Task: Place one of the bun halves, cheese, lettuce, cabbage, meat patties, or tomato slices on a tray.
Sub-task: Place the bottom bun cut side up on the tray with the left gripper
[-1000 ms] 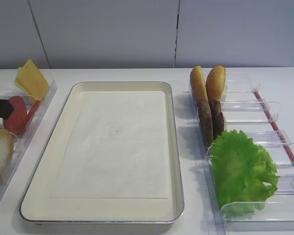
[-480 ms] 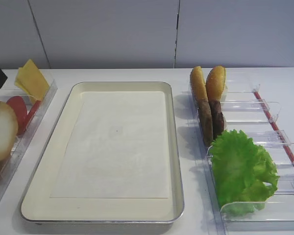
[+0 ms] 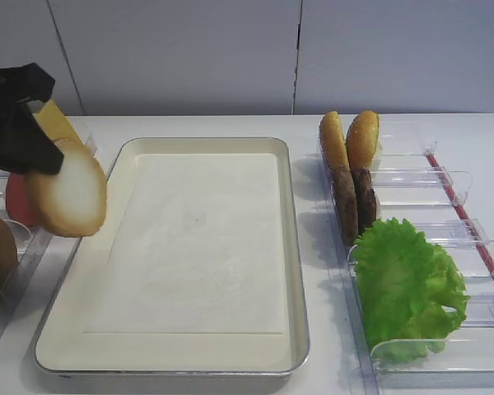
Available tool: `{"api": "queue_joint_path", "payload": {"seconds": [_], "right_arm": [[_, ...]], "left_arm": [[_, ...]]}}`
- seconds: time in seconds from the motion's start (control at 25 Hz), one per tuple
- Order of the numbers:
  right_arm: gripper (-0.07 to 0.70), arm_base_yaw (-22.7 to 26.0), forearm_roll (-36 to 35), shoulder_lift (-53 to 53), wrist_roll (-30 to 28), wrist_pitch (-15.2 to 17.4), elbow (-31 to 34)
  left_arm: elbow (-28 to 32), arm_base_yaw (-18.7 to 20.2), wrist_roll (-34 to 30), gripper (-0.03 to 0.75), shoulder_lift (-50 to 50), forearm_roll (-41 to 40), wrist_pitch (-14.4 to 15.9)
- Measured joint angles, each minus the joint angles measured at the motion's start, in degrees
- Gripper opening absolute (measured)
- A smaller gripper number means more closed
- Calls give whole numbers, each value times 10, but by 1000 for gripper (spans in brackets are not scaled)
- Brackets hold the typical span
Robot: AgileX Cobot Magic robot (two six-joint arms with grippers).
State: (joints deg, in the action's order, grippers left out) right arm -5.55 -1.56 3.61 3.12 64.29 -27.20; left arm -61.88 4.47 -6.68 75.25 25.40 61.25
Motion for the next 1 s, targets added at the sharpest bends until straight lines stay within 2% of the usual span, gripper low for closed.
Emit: {"api": "queue_joint_path", "payload": {"seconds": [0.28, 0.44, 0.56, 0.8, 1.0], "right_arm": [[693, 0, 0, 0, 0, 0, 0], [694, 0, 0, 0, 0, 0, 0], [693, 0, 0, 0, 0, 0, 0], [693, 0, 0, 0, 0, 0, 0], [693, 0, 0, 0, 0, 0, 0]], "left_arm": [[52, 71, -30, 116, 0, 69, -89], [61, 94, -32, 116, 0, 100, -119], [60, 99, -49, 116, 14, 134, -123], [61, 108, -186, 116, 102, 299, -102], [65, 109, -220, 116, 138, 323, -97]]}}
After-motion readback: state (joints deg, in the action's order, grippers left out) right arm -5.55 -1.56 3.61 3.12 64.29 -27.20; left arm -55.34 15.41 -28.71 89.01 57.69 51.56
